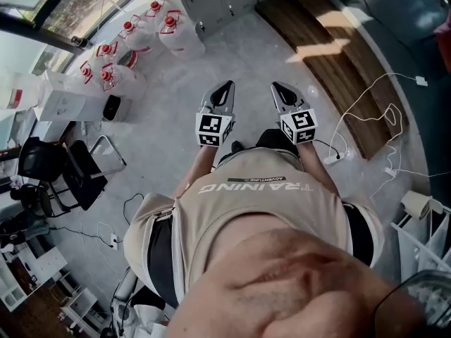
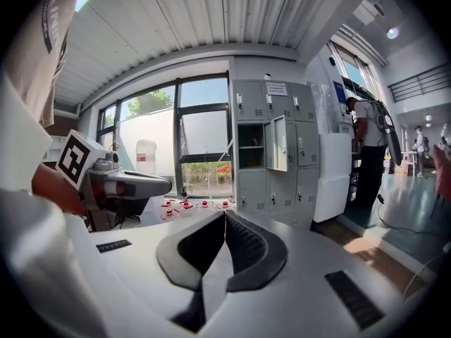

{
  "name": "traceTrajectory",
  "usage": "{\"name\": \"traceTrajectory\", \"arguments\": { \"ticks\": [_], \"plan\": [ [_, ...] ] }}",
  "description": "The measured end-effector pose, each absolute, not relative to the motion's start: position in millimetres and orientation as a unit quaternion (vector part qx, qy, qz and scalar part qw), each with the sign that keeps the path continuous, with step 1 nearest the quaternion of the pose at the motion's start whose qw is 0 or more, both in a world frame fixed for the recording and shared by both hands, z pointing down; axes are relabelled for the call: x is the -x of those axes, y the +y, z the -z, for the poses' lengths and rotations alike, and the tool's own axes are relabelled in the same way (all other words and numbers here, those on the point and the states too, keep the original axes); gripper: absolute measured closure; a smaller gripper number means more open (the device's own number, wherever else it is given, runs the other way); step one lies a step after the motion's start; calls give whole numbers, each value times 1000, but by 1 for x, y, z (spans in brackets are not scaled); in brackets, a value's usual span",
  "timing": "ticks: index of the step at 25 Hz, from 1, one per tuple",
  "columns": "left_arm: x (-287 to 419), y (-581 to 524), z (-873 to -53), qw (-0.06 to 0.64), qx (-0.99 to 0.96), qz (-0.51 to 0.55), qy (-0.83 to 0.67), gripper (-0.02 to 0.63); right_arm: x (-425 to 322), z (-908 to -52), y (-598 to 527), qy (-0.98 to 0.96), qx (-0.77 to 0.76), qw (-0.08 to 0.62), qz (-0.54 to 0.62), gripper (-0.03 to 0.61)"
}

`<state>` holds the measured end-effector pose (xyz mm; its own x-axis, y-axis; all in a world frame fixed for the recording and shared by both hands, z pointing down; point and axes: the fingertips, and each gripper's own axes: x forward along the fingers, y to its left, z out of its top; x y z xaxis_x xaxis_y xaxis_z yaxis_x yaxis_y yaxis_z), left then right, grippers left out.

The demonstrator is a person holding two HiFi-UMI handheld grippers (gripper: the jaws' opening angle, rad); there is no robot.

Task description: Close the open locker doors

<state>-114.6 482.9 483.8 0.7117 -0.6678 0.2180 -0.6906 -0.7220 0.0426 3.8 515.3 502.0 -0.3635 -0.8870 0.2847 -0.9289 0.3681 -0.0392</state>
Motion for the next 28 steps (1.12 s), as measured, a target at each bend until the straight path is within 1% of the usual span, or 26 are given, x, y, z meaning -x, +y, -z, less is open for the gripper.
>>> {"name": "traceTrajectory", "arguments": {
  "ticks": [6,9,13,16,24,28],
  "plan": [
    [71,430,-487,72,-923,-104,-364,614,-42,-509,455,-827,-546,87,-107,563],
    [52,408,-485,86,-921,-100,-366,614,-64,-498,417,-834,-542,71,-80,563],
    [39,365,-484,84,-905,-99,-406,614,-92,-500,368,-841,-532,70,-65,563],
    [25,339,-480,73,-896,-93,-427,614,-109,-503,344,-849,-519,84,-63,563],
    [22,284,-492,97,-885,-107,-443,614,-99,-515,274,-871,-477,95,-65,563],
    [36,245,-495,110,-884,-93,-444,614,-90,-519,237,-872,-472,83,-99,563]
  ]
}}
